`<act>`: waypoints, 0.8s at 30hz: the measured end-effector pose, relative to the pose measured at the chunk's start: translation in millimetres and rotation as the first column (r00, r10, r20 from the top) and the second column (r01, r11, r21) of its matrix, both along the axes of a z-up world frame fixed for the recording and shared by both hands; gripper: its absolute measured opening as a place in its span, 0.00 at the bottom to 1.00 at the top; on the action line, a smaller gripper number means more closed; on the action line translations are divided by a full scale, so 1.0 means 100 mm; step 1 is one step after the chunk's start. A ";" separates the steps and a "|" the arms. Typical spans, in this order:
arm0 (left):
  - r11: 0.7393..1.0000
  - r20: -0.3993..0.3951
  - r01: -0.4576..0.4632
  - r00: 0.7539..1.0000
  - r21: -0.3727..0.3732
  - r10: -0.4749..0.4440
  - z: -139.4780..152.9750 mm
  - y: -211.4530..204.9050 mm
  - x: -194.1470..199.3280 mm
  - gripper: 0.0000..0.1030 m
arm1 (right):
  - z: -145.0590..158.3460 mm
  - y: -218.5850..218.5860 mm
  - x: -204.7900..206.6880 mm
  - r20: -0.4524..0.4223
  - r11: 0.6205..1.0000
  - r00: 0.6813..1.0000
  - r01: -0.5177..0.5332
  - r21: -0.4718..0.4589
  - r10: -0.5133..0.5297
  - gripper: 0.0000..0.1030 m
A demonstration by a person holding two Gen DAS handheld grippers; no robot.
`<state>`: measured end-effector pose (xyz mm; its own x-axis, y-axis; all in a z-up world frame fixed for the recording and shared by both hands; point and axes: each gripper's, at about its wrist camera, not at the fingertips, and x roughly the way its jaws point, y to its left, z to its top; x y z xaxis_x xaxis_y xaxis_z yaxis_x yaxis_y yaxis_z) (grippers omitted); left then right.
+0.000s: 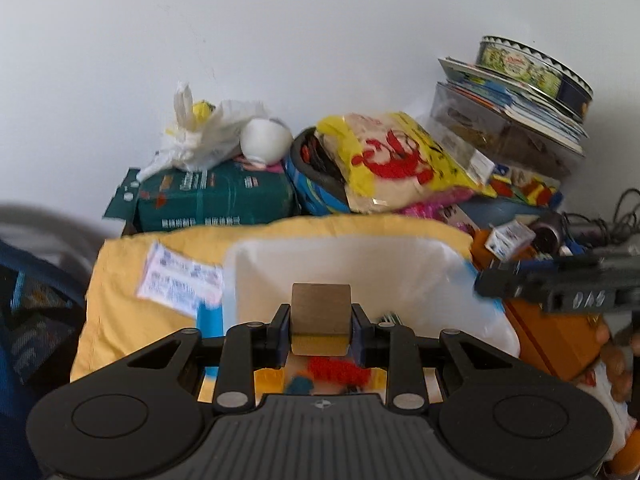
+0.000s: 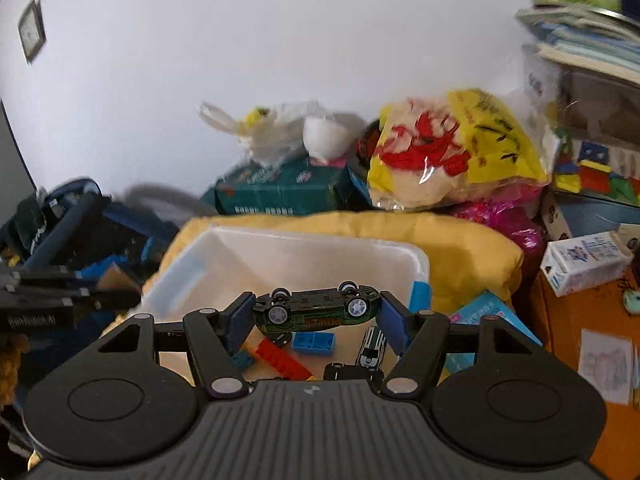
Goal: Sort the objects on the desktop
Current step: 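Carry the wooden cube and green car into the white bin and release both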
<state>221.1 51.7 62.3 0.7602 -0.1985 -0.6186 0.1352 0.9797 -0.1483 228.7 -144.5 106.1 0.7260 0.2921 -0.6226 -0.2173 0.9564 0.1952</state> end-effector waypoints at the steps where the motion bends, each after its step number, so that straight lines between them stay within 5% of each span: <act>1: 1.000 -0.002 0.008 1.000 0.007 -0.008 0.01 -0.02 0.06 0.31 | -0.02 0.01 0.07 -0.025 1.000 1.000 -0.005 -0.003 0.005 0.67; 7: 0.999 -0.116 0.039 0.993 -0.004 -0.039 -0.03 -0.09 0.43 0.32 | -0.13 0.09 0.41 -0.129 0.999 0.992 -0.019 -0.037 0.014 0.67; 9: 1.000 -0.119 0.021 0.993 0.008 -0.020 -0.03 -0.10 0.46 0.48 | -0.15 0.11 0.49 -0.152 0.999 0.988 -0.019 -0.046 0.012 0.68; 11: 1.000 -0.083 -0.009 0.996 0.023 0.011 -0.01 -0.09 0.40 0.62 | -0.13 0.13 0.50 -0.148 0.997 0.989 -0.013 -0.070 0.003 0.81; 13: 1.000 -0.052 -0.008 0.999 0.015 0.009 -0.03 -0.08 0.28 0.63 | -0.09 0.12 0.44 -0.116 0.998 0.993 -0.006 -0.068 -0.002 0.86; 21: 1.000 -0.008 0.012 1.000 -0.013 -0.012 -0.58 -0.17 -0.68 0.64 | -0.22 -0.16 -0.56 0.086 0.999 0.996 -0.032 -0.013 0.033 0.99; 24: 1.000 -0.078 0.018 0.997 0.001 -0.018 -1.00 -0.31 -0.92 0.64 | -0.61 -0.21 -0.88 0.044 0.994 0.996 -0.069 -0.087 0.073 0.99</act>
<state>129.0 21.0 -37.4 0.7060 -0.2103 -0.6762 0.1407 0.9775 -0.1571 140.5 -165.7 44.9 0.7342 0.2917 -0.6131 -0.2926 0.9508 0.1019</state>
